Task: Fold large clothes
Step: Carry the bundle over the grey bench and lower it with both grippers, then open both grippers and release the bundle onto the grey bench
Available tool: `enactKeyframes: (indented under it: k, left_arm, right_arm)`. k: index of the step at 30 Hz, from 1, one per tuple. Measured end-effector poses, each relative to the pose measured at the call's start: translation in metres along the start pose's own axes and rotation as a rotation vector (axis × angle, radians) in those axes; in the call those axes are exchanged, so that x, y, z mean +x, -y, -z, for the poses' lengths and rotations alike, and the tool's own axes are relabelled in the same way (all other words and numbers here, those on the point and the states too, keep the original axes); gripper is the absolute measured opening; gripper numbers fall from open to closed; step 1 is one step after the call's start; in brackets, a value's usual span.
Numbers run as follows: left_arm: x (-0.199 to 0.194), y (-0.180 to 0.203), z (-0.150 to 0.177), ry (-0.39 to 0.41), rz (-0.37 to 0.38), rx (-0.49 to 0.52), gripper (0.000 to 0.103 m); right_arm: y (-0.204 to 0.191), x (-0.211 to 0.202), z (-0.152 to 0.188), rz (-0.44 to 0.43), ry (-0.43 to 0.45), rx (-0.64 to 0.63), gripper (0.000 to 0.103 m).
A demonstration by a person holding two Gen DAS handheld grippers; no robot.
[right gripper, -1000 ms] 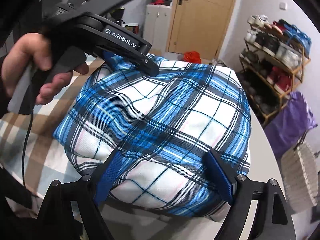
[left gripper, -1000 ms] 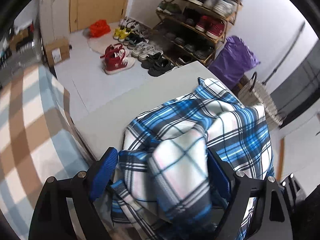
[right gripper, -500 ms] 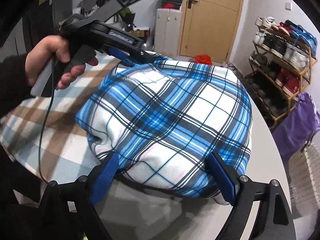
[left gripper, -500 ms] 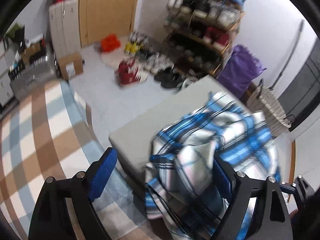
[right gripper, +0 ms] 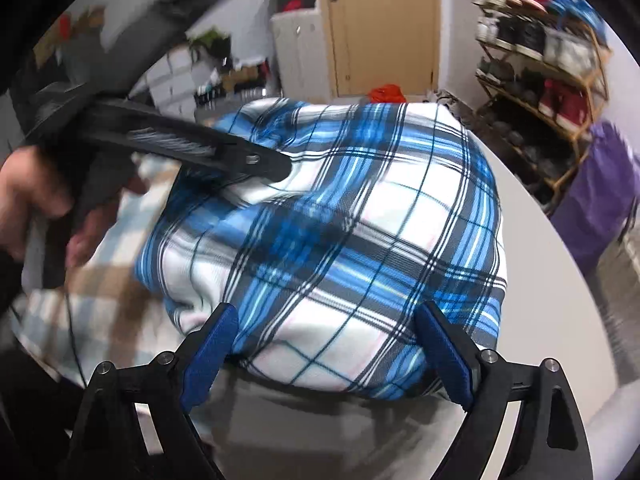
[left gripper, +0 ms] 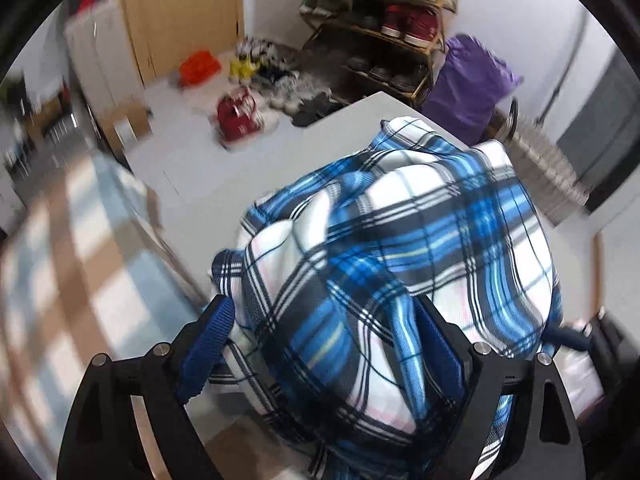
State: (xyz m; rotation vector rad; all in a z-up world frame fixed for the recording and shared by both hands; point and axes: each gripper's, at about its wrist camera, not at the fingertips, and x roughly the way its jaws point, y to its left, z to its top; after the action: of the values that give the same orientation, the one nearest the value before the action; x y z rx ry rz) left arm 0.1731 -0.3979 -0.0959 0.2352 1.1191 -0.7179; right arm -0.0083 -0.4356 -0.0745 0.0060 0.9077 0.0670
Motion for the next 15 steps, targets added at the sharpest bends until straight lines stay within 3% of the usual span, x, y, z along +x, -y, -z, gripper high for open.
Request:
enactKeyframes:
  k: [2,4,6,10,13,15]
  left_arm:
    - [0.004,-0.012,-0.002,0.015,0.01,-0.037,0.098]
    - [0.005,-0.01,-0.003,0.04,-0.027,0.009,0.101]
    - [0.005,-0.009,-0.005,0.063,-0.044,0.049,0.101]
    - [-0.002,-0.022,-0.007,0.08,-0.02,-0.01,0.101]
    - [-0.033,-0.019,0.001,0.141,-0.042,-0.014,0.099]
    - [-0.069,-0.017,0.012,0.221,-0.033,0.006,0.099]
  right_arm:
    - [-0.003,0.003,0.001,0.017,-0.012,-0.035,0.092]
    - [-0.007,0.006,0.004,0.027,-0.022,-0.068,0.092]
    - [-0.009,0.008,0.006,0.028,-0.024,-0.077,0.092]
    - [-0.015,0.005,0.014,0.024,-0.014,-0.097,0.095]
    - [-0.01,-0.011,0.014,-0.029,0.02,-0.036,0.095]
    - [0.004,-0.035,0.011,-0.124,0.072,0.101,0.095]
